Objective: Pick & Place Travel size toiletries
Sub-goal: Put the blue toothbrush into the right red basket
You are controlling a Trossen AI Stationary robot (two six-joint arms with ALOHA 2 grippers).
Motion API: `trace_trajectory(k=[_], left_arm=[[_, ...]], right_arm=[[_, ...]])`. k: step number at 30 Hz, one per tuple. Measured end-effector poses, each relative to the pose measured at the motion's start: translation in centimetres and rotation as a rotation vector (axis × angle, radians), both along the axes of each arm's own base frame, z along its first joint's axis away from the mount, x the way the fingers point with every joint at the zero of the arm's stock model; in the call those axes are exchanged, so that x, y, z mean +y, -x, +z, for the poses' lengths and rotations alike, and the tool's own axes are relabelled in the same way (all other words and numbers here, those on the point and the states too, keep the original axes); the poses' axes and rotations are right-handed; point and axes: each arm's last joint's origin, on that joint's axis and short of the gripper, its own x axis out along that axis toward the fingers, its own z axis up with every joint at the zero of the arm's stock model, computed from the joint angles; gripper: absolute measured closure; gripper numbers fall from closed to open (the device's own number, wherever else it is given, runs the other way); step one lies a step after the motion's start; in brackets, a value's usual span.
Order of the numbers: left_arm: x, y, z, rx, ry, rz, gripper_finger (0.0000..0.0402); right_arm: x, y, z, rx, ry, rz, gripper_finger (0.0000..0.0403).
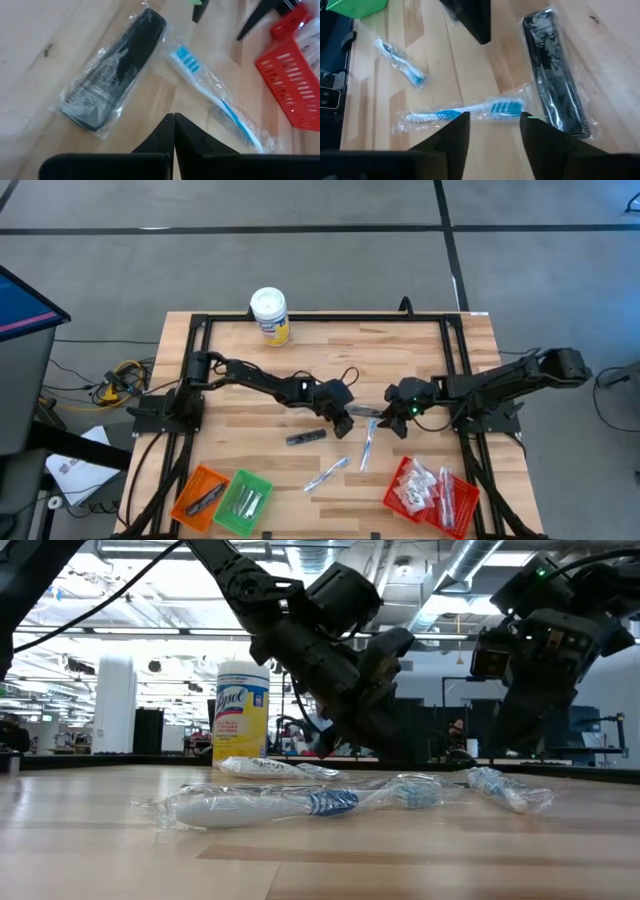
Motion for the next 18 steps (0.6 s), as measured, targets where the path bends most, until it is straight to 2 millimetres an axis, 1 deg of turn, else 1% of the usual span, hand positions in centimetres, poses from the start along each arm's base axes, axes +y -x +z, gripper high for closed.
trace_trajectory(k=[4,8,12,18], left_arm=[[0.0,0.0,0.0,0.001,0.01,0.009,0.0401],[-0.6,0.0,0.0,0.0,0.024,0.001,0.0402],[-1.9,0.0,0.4,-0.008,0.039,-0.02,0.0402],[-4.2,0.3,1.4,-0.029,0.034,-0.108,0.0402]], right_arm=[[0.0,0.0,0.0,0.009,-0.027,-0.018,0.0212],[0.5,0.1,0.3,0.006,-0.09,-0.02,0.0202],[1.6,0.1,1.1,-0.03,-0.162,-0.021,0.0208],[3.3,-0.3,3.1,-0.189,-0.279,-0.024,0.0234]])
